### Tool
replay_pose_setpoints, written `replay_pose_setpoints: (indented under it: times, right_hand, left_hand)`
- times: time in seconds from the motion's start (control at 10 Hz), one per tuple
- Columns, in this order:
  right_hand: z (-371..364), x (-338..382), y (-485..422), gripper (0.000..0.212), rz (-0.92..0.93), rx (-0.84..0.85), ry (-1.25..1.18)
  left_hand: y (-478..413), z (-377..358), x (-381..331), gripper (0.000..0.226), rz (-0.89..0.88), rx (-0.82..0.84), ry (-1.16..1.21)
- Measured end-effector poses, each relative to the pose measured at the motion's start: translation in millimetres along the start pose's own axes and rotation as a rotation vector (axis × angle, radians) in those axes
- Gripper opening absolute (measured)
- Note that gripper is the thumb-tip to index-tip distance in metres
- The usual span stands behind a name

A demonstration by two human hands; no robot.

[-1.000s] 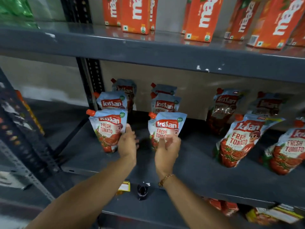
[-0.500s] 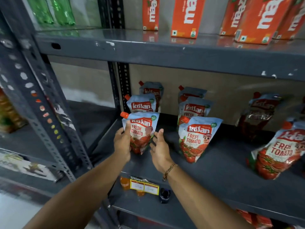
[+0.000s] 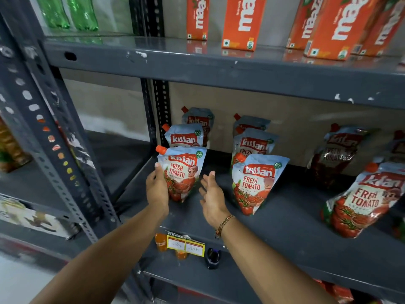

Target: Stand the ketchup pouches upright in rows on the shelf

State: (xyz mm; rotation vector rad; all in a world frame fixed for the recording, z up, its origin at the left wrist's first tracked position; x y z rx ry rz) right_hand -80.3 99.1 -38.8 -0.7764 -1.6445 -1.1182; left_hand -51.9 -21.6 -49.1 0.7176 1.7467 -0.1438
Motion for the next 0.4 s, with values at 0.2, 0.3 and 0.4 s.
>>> replay_pose_setpoints:
  times: [0.2, 0.3, 0.4]
  right_hand:
    - [32, -3, 30, 0.042, -0.001, -0.037, 0.207]
    - [57, -18, 79, 0.023, 0.154, -0.052, 0.490]
    - [73, -47, 159, 0.012, 0.296, 0.071, 0.788]
  left_hand:
    - [45, 7, 9, 0.034, -0.428, -0.148, -0.210]
    - [67, 8, 16, 0.032, -0.535, 0.073, -0.414]
    - [103, 6, 3, 0.030, -0.808, 0.254, -0.507]
Point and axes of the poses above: each hand's wrist, its own y-axis away from the middle knuckle, its own z-axis out of the back of the hand, x = y × z, the point moved 1 cm from there along -y, towards the middle knuckle, and after that the axes turned 10 degrees about y, right-handed, at the moved point
